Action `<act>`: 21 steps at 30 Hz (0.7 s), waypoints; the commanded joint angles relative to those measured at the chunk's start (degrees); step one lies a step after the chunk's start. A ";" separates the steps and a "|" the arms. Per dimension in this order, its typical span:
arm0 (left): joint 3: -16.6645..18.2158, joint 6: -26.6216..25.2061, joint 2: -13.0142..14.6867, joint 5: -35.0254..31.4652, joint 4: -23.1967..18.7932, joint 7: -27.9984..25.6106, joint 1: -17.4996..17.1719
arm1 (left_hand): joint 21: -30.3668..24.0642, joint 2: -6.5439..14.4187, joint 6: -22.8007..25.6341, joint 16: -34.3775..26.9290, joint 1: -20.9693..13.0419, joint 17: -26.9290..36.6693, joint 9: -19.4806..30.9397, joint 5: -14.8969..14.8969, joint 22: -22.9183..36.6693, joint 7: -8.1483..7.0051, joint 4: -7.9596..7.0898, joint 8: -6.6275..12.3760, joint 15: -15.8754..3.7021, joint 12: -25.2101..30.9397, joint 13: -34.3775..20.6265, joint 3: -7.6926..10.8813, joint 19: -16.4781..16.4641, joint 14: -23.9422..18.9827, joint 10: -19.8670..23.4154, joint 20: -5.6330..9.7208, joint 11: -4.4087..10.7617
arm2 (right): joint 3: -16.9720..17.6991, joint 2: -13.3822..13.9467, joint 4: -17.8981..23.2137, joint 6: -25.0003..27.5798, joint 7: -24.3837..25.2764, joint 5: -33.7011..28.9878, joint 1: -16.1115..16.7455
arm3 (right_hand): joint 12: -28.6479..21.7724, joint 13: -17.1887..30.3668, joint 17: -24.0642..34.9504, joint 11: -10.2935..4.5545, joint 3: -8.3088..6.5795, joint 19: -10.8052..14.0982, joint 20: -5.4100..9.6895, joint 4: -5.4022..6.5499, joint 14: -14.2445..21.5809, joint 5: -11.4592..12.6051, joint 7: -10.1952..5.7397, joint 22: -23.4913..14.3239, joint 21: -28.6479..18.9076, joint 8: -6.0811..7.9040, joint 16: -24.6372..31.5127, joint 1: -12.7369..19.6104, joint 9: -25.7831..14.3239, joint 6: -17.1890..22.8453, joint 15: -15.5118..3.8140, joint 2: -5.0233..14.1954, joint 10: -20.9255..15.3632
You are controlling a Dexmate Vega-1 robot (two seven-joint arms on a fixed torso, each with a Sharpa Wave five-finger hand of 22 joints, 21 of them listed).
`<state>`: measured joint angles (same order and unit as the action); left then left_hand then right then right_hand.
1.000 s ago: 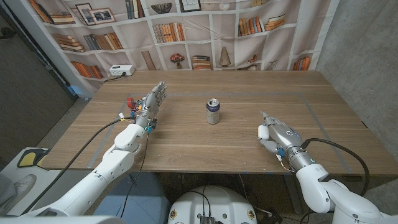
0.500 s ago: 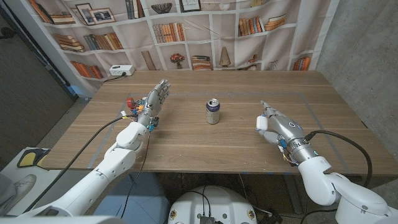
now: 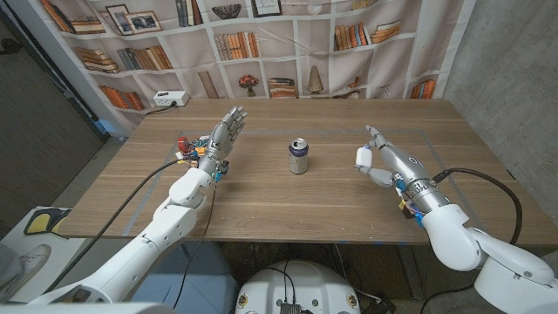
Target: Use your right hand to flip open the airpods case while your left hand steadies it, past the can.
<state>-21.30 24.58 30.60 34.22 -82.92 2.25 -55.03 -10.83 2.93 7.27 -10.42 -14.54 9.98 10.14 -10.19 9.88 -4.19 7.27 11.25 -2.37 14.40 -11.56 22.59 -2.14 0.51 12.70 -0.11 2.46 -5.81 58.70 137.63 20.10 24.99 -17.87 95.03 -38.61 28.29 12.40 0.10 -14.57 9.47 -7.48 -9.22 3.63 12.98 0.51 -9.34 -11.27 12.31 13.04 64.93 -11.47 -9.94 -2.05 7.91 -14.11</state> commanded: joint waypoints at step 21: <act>-0.76 3.40 -2.34 0.13 -0.39 1.16 0.58 | -0.33 -0.18 0.88 -0.25 0.01 0.09 0.02 -0.42 0.09 -0.01 0.41 -0.09 -0.55 -0.08 -0.06 -0.17 -0.70 -0.42 0.49 0.06 -0.04 | 2.19 -12.82 -11.04 -24.15 -11.39 17.23 -10.20 | -1.42 3.52 0.31 -5.92 -0.23 0.88 -0.24 0.58 1.34 0.43 -0.11 -0.17 0.35 0.41 0.23 0.02 0.00 0.74 -0.05 -0.06 -7.31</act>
<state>-21.87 27.24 28.81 34.26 -83.30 3.11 -54.52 -10.83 2.93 7.79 -10.42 -14.55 9.98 10.14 -10.42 9.88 -4.30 7.51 11.24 -2.67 14.39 -11.45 22.35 -2.36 0.20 12.69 0.11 2.46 -2.01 48.85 130.44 1.54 16.82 -5.40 88.90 -39.66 28.36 12.39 0.49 -14.57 9.68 -7.68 -9.22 4.34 13.22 0.42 -9.34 -11.01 12.53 13.04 65.16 -11.47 -9.40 -2.14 7.66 -14.50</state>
